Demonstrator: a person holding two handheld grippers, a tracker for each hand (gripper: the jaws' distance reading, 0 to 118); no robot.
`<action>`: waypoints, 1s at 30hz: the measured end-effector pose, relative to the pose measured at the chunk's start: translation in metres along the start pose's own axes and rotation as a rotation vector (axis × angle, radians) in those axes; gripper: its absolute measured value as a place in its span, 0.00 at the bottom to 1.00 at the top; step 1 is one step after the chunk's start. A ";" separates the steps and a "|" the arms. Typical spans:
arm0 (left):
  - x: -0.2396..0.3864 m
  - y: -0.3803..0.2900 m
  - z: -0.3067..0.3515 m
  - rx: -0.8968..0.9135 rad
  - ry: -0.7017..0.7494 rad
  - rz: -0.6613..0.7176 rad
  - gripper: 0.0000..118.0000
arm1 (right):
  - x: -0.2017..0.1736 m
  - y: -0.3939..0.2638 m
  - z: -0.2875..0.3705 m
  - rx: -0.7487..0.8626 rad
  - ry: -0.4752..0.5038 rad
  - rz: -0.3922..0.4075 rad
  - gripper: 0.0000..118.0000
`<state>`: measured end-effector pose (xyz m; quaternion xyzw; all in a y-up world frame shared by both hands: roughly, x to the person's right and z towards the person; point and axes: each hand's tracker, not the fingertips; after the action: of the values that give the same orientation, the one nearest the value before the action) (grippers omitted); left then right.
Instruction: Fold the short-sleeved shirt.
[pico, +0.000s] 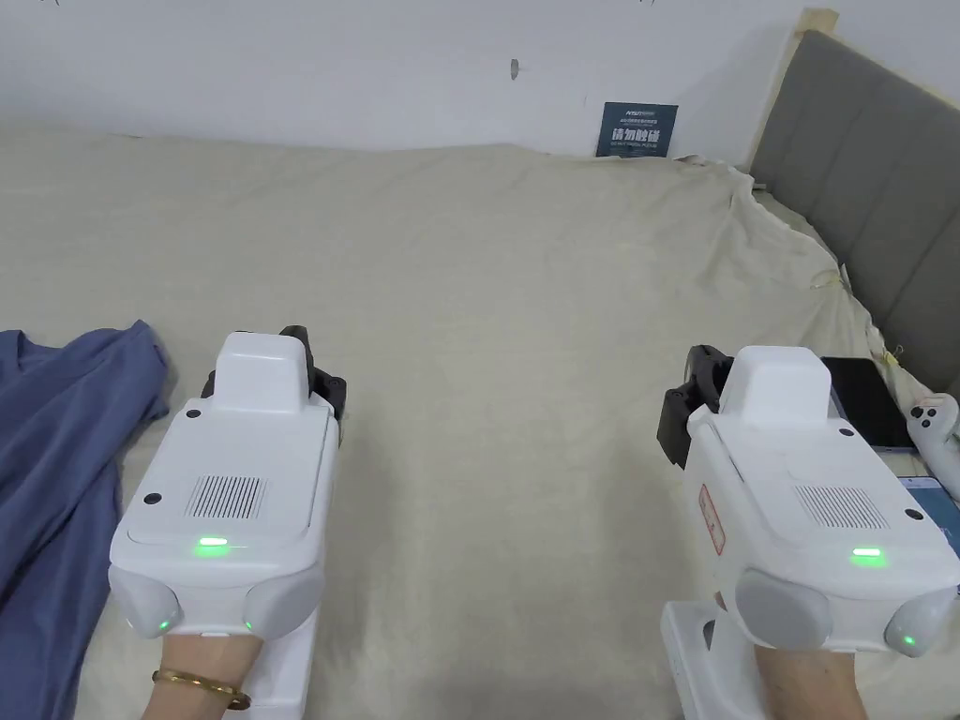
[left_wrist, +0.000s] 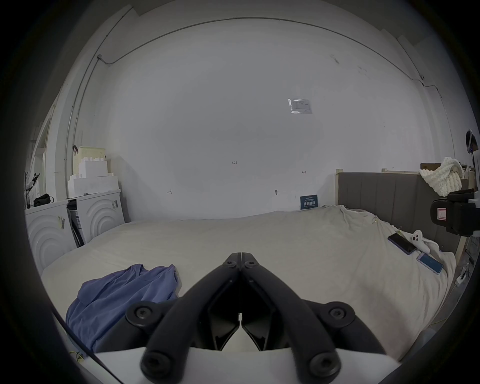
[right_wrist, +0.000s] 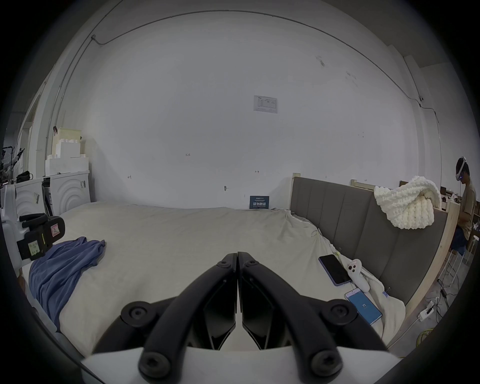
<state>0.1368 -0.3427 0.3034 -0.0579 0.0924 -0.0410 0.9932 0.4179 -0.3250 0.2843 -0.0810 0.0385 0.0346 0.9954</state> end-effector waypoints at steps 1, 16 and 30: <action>0.000 0.000 0.001 0.001 0.000 -0.001 0.00 | 0.000 0.000 0.000 0.000 0.000 -0.001 0.00; -0.013 0.003 0.006 0.009 0.042 0.008 0.00 | -0.012 0.007 -0.005 0.011 0.035 0.011 0.00; -0.090 -0.004 0.032 0.007 0.270 0.022 0.00 | -0.092 0.015 -0.019 0.032 0.251 0.042 0.00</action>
<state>0.0543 -0.3351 0.3514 -0.0473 0.2258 -0.0380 0.9723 0.3242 -0.3194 0.2710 -0.0677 0.1650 0.0444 0.9830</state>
